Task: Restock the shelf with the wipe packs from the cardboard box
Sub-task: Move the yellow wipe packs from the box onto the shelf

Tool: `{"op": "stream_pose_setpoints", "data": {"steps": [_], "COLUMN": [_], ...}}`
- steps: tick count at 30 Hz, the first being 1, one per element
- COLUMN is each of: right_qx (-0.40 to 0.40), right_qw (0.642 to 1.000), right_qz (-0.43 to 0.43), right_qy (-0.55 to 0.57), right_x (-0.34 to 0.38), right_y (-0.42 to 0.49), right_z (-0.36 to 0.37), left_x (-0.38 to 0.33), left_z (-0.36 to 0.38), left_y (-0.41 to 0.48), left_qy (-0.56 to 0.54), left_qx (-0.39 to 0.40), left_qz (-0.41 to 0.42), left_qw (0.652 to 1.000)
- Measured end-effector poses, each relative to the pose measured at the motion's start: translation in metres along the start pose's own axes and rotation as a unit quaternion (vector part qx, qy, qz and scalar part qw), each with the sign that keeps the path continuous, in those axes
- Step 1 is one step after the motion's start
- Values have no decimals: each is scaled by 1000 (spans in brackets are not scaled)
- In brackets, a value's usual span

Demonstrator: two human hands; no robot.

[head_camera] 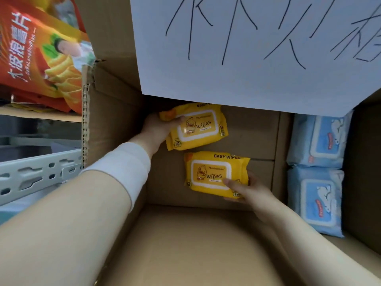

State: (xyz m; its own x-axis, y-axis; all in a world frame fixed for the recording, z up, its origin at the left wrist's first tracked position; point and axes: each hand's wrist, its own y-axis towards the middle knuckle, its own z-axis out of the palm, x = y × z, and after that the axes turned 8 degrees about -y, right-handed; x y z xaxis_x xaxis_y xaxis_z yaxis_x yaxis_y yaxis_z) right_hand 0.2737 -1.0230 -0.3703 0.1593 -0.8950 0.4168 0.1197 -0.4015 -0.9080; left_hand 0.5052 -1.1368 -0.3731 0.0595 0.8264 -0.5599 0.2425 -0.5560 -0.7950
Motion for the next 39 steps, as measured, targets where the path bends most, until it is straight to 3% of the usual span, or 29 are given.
{"op": "stream_pose_setpoints", "data": {"steps": [5,12,23,31,39], "right_qx": [-12,-48,-46,-86,-14], "right_qw": [1000,999,999,996,996], "right_qz": [8,9,6,-7,-81], "right_qy": [5,-19,4,-2,-16], "right_x": [12,23,31,38,46], "right_y": [-29,-87,-88,-114,-181], "right_z": [-8,-16,-9,-13,-22], "left_x": [-7,-15,-9,-14,-26], "left_z": [-4,-39,-80,-78,-98], "left_y": [-35,-89,-98,-122,-229], "left_qy": [-12,34,35,5,-69], "left_qx": [36,-10,-48,-49,-124], "left_qz": [-52,7,11,17,104], "left_qw": [998,999,998,999,984]}}
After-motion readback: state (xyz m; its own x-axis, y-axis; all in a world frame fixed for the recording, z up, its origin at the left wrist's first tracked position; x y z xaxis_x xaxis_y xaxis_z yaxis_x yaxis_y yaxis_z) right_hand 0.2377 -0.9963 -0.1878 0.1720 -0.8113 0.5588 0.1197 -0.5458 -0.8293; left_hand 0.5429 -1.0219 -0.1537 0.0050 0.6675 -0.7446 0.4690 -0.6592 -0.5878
